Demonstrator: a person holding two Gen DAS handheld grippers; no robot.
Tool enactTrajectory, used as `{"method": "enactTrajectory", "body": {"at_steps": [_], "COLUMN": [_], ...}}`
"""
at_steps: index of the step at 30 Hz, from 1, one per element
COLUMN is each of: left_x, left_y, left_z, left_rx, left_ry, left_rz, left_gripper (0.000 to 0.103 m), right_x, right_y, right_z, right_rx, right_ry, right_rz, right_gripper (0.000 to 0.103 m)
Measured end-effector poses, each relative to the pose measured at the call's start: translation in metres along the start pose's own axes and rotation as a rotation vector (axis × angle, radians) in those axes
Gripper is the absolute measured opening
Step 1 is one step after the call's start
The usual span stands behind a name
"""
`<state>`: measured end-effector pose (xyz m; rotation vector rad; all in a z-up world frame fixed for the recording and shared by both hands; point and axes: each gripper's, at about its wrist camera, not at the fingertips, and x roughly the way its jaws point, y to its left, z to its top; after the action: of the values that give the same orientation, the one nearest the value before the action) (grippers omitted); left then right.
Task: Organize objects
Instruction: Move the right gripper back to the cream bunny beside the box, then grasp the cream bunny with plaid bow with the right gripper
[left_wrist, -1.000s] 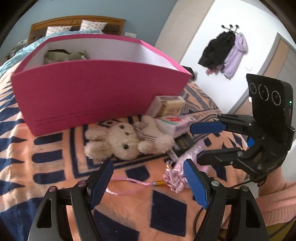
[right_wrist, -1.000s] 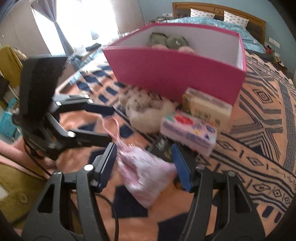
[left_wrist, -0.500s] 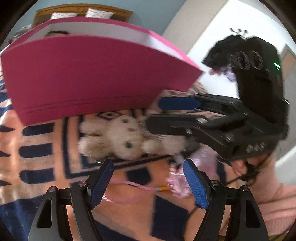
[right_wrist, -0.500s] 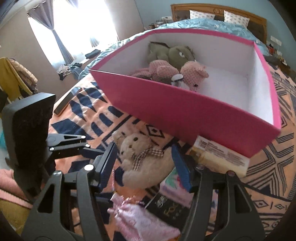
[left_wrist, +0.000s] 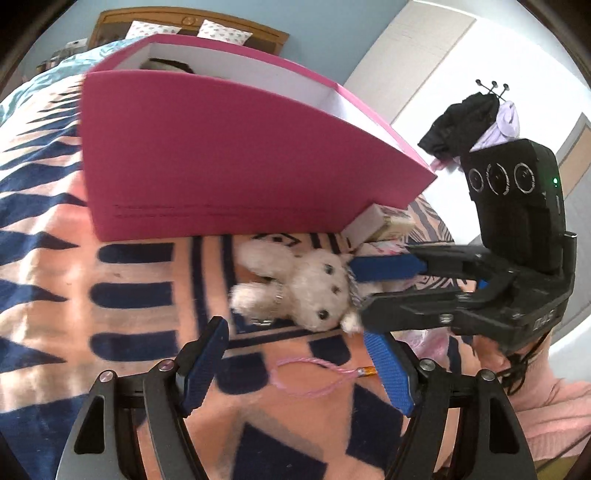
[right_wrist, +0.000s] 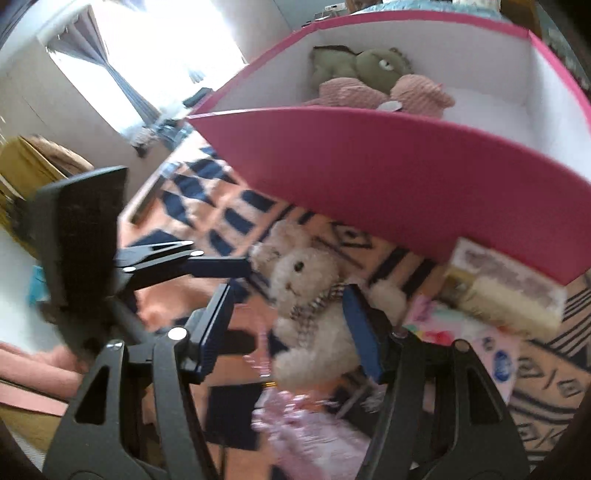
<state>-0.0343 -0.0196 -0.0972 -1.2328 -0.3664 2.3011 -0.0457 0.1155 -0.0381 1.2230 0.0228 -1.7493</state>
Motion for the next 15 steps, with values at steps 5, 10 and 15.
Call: {"method": "enactTrajectory", "body": {"at_steps": [5,10,15], "left_x": [-0.011,-0.024,-0.033], "left_y": [0.009,0.027,0.03], "left_z": [-0.002,-0.011,-0.009], "left_rx": [-0.015,-0.022,-0.01], "left_ry": [-0.015,-0.018,-0.037], "left_rz": [0.023,0.018,0.034], "left_gripper": [0.077,0.077,0.077], "right_x": [0.003,0.012,0.024], "right_y": [0.008,0.017,0.022], "right_z": [0.001,0.006,0.009], "right_rx": [0.033,0.031,0.062], "right_ry": [0.011,0.02,0.022], "right_rz": [0.084,0.137,0.232], "right_gripper": [0.064,0.064,0.064]}}
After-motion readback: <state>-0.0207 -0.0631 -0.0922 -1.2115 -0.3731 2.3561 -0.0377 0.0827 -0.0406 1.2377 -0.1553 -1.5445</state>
